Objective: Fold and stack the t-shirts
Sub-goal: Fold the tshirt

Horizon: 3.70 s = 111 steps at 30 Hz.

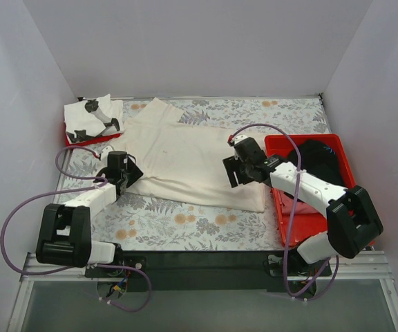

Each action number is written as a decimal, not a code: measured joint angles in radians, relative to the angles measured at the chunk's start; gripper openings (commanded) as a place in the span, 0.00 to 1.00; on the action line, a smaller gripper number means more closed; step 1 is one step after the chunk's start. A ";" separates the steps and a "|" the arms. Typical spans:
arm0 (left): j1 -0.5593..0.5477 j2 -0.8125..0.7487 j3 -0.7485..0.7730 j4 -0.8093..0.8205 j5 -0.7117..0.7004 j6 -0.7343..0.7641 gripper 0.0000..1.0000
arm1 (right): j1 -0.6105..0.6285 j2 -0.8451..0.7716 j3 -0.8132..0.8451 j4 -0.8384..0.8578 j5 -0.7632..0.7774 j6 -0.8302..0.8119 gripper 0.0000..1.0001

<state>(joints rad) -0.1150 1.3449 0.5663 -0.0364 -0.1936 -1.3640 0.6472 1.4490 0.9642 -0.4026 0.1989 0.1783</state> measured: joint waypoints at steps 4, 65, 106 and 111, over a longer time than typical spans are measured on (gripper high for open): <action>0.000 0.010 -0.003 0.000 -0.002 0.002 0.36 | 0.000 -0.018 -0.019 0.006 0.000 0.000 0.64; -0.249 0.306 0.448 -0.050 -0.133 0.139 0.78 | -0.051 -0.014 -0.063 0.017 0.026 -0.011 0.66; -0.129 0.094 0.046 -0.076 -0.259 0.074 0.82 | -0.109 0.174 -0.055 0.089 0.122 -0.008 0.37; -0.129 0.082 0.036 -0.076 -0.255 0.072 0.82 | -0.109 0.175 -0.055 0.088 0.146 -0.004 0.11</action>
<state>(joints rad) -0.2443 1.4265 0.6025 -0.1123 -0.4484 -1.2919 0.5377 1.6241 0.9096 -0.3149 0.3454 0.1745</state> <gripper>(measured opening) 0.825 0.180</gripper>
